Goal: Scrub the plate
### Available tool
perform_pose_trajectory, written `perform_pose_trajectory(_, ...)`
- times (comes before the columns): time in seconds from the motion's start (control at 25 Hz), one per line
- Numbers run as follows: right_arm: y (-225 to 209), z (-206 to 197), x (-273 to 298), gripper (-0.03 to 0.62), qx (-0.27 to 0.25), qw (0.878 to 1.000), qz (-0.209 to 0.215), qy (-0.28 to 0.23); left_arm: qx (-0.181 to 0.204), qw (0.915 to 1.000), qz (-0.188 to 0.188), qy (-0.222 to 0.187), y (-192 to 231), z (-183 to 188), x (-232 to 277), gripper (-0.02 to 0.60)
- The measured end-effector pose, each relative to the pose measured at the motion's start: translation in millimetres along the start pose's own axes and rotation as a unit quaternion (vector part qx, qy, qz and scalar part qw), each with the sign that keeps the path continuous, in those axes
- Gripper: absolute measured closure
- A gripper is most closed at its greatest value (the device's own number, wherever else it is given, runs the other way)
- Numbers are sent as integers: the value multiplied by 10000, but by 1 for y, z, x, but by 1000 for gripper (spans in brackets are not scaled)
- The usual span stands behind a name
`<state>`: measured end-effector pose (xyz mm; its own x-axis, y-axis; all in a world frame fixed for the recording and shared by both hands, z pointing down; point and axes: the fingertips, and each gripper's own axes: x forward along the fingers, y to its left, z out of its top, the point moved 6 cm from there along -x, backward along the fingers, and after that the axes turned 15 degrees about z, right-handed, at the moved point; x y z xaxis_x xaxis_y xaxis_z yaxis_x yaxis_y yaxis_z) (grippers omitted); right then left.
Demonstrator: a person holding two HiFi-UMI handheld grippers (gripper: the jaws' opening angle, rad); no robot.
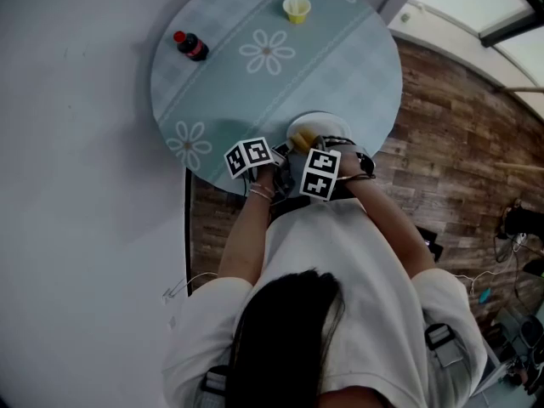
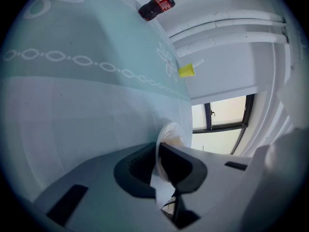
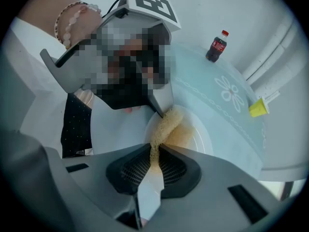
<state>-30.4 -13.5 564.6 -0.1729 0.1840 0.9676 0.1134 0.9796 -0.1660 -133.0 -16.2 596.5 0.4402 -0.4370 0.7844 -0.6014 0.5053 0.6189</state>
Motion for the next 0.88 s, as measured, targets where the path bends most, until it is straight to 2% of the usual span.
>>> perform_pose_trajectory(0.36, 3, -29, -8, 534, 438, 9989, -171, -76, -27, 10000, -1, 6, 0, 0, 0, 543)
perform_pose_trajectory(0.88, -2, -62, -18, 534, 1114, 9924, -508, 130, -26, 10000, 2, -18, -1, 0, 0, 543)
